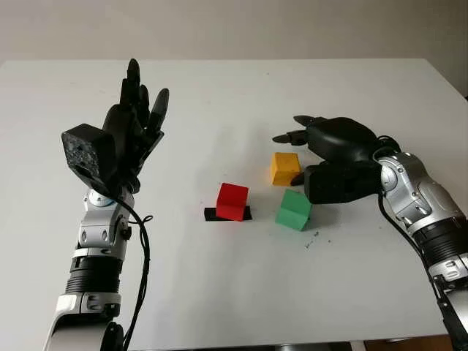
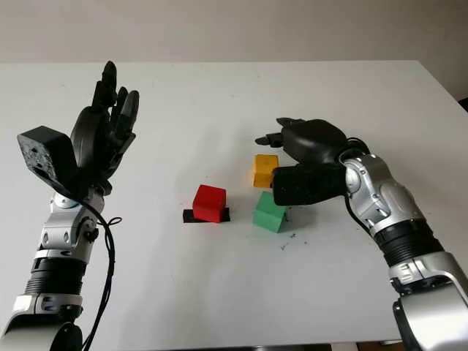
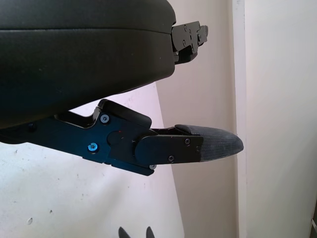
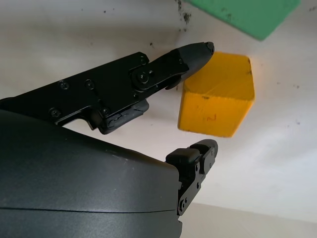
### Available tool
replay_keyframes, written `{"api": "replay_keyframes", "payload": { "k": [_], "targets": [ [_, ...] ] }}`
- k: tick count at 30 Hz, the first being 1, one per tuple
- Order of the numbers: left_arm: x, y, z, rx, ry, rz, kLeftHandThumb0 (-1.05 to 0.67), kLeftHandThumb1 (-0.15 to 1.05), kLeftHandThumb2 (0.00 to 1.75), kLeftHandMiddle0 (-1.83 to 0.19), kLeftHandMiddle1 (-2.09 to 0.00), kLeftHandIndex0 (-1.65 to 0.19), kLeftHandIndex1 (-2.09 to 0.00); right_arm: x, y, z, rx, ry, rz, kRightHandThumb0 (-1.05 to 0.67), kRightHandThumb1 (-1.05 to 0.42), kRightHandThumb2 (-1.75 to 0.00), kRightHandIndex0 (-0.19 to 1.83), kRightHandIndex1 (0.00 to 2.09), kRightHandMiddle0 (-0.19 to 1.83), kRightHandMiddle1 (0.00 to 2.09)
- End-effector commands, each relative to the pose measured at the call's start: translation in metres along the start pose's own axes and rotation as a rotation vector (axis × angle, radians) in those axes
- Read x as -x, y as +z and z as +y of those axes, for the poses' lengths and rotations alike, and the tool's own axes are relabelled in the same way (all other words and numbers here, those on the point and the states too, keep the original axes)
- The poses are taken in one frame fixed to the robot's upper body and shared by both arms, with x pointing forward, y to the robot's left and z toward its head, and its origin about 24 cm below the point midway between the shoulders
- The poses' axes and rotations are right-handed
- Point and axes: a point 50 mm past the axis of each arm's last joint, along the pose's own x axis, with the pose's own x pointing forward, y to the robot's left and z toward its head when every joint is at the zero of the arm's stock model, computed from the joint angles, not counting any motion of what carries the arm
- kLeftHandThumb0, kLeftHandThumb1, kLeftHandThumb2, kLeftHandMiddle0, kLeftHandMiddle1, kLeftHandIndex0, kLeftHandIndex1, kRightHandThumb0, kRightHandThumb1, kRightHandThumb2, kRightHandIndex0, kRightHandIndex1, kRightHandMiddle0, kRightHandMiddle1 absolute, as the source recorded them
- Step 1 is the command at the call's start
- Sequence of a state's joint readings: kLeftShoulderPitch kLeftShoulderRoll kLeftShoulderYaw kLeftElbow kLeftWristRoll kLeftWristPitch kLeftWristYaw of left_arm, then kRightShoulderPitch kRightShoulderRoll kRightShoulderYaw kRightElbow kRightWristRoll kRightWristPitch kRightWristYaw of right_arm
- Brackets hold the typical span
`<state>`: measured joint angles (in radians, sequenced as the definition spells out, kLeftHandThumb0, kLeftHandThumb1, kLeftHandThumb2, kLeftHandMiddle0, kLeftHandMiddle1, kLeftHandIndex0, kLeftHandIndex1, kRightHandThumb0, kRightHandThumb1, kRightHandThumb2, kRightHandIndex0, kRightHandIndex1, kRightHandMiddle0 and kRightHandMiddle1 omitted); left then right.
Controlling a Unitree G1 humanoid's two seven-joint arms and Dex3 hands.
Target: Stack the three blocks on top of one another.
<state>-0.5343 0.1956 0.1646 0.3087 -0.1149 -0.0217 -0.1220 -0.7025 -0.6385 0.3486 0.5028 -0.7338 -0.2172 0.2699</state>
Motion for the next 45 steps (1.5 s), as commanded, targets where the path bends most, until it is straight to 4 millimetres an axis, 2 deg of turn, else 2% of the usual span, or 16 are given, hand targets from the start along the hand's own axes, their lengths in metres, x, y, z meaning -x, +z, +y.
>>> {"api": "replay_keyframes", "payload": {
  "k": [1, 12, 13, 15, 17, 19, 34, 41, 45],
  "targets": [
    [0.002, 0.002, 0.002, -0.008, -0.002, -0.006, -0.69, 1.05, 0.42, 0.19, -0.02, 0.19, -0.03, -0.002, 0.002, -0.006, 0.013, -0.02, -0.011, -0.63, -0.94, -0.06, 0.15, 0.07, 0.5, 0.08],
    [0.002, 0.002, 0.002, -0.002, -0.002, -0.009, -0.68, 1.05, 0.42, 0.19, -0.01, 0.19, -0.02, -0.004, 0.002, 0.0, -0.032, -0.061, -0.025, -0.57, -0.93, -0.05, 0.21, 0.08, 0.66, 0.18],
    [0.002, 0.002, 0.002, -0.002, -0.001, -0.008, -0.68, 1.05, 0.42, 0.19, -0.01, 0.19, -0.02, -0.004, 0.003, 0.0, -0.045, -0.071, -0.026, -0.54, -0.94, -0.05, 0.23, 0.07, 0.65, 0.31],
    [0.002, 0.002, 0.002, -0.008, -0.003, -0.004, -0.67, 1.05, 0.43, 0.19, -0.01, 0.19, -0.02, -0.004, 0.003, 0.0, -0.062, -0.09, -0.028, -0.48, -0.96, -0.05, 0.27, 0.06, 0.44, 0.94],
    [0.002, 0.002, 0.003, -0.018, -0.008, -0.004, -0.67, 1.05, 0.44, 0.19, -0.01, 0.19, -0.01, -0.003, 0.003, -0.001, -0.063, -0.115, -0.036, -0.43, -0.97, -0.05, 0.31, 0.07, 0.39, 1.21],
    [0.002, 0.001, 0.003, -0.011, -0.01, -0.004, -0.67, 1.05, 0.44, 0.19, 0.0, 0.19, -0.01, -0.003, 0.003, -0.003, -0.052, -0.132, -0.039, -0.4, -0.98, -0.06, 0.33, 0.07, 0.36, 1.33],
    [0.002, 0.0, 0.0, -0.032, -0.004, 0.007, -0.7, 1.05, 0.4, 0.19, 0.0, 0.19, -0.03, -0.004, -0.003, -0.016, -0.024, -0.214, -0.009, -0.37, -0.96, -0.05, 0.41, 0.08, 0.43, 1.27],
    [0.002, 0.001, 0.0, -0.025, -0.002, 0.003, -0.7, 1.05, 0.4, 0.19, -0.01, 0.19, -0.04, -0.006, 0.0, -0.05, -0.105, -0.236, -0.027, -0.37, -0.95, -0.05, 0.39, 0.06, 0.45, 1.28],
    [0.002, 0.002, -0.001, -0.029, -0.005, 0.0, -0.69, 1.05, 0.41, 0.19, -0.01, 0.18, -0.04, -0.008, 0.011, -0.076, -0.308, -0.233, -0.085, -0.34, -0.93, -0.05, 0.39, 0.06, 0.44, 1.3]
  ]
}}
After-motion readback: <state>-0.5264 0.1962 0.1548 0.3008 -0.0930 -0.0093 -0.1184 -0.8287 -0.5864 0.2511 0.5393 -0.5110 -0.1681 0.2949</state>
